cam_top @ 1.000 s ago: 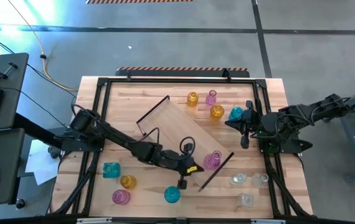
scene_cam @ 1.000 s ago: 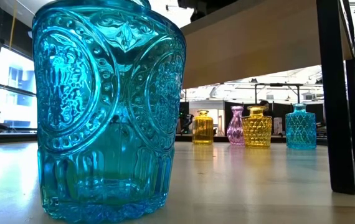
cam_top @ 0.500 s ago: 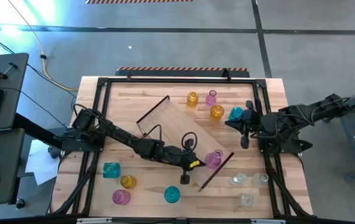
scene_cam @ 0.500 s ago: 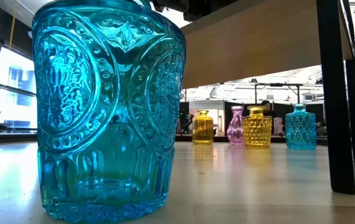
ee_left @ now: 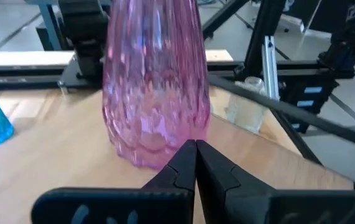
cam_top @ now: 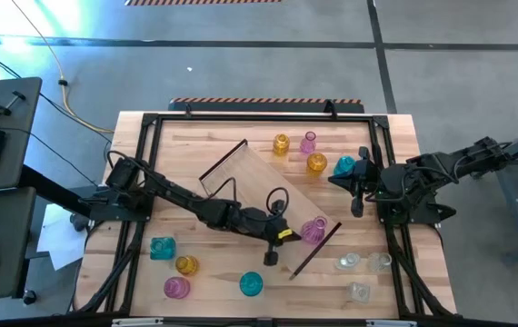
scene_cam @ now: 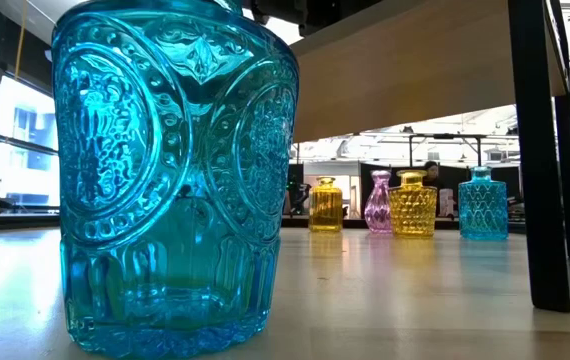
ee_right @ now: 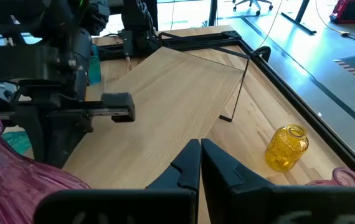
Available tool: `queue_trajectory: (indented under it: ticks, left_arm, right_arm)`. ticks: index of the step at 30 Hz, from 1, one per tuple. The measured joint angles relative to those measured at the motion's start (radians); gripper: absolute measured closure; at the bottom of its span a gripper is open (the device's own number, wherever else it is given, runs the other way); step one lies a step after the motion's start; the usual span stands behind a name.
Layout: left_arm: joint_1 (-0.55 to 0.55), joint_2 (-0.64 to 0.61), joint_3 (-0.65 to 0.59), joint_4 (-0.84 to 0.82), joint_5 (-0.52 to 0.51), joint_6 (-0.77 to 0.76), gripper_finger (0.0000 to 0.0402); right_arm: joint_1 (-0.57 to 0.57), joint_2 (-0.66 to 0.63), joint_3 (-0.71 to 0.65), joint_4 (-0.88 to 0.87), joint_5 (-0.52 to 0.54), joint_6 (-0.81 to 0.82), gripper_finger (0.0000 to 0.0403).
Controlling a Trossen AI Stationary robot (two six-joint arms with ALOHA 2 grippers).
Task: Sort vases onto shelf
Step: Put the middle pink flower vase on the shelf
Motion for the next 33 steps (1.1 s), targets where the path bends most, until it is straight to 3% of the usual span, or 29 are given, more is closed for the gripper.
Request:
queue_trajectory:
  ticks: [20,33]
  left_arm:
    - [0.017,0.005,0.0,0.069,0.004,0.001,0.0401]
    - [0.027,0.056,-0.001,0.107,0.079,-0.037,0.0401]
  right_arm:
    - [0.0,0.0,0.0,0.0,0.007,0.0,0.0403]
    - [0.0,0.0,0.0,0.008,0.01,-0.006,0.0403]
